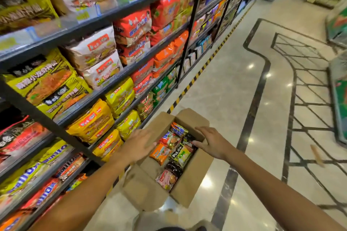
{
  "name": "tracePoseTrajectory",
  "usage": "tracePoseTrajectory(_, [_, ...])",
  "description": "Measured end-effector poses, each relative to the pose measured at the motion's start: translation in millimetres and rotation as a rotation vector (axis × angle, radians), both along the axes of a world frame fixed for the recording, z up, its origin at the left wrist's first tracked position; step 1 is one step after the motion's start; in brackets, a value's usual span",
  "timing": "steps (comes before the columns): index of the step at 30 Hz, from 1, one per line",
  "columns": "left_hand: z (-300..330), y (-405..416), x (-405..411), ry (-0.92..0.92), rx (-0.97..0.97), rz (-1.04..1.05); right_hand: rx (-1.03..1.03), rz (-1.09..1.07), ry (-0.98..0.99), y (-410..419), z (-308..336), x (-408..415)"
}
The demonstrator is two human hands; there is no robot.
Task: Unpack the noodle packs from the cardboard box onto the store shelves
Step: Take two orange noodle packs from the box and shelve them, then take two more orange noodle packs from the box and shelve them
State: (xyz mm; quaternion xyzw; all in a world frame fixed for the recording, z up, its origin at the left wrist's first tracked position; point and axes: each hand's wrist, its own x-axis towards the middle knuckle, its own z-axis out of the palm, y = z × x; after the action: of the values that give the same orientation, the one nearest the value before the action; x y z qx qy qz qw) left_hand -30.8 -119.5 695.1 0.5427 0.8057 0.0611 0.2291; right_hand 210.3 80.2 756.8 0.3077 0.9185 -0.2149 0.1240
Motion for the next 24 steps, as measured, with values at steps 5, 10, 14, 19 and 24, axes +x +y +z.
tracePoseTrajectory(5, [-39.3, 12.1, -16.5, -0.088, -0.067, 0.098, -0.062, 0.032, -0.050, 37.7, -40.6, -32.5])
tracePoseTrajectory(10, [-83.4, 28.8, -17.9, -0.186, -0.053, 0.266, -0.112, 0.147, -0.119, 82.5, -75.7, -67.9])
tracePoseTrajectory(14, [-108.7, 54.6, -13.7, -0.223, -0.103, 0.371, -0.160, 0.226, -0.142, 131.3, -118.8, -98.9])
tracePoseTrajectory(19, [-205.7, 78.6, -5.6, -0.323, -0.116, 0.577, -0.226, 0.321, -0.163, 182.7, -204.6, -122.9])
tracePoseTrajectory(24, [-282.6, 107.3, 8.2, -0.477, -0.200, 0.742, -0.256, 0.335, -0.243, 206.4, -294.3, -133.1])
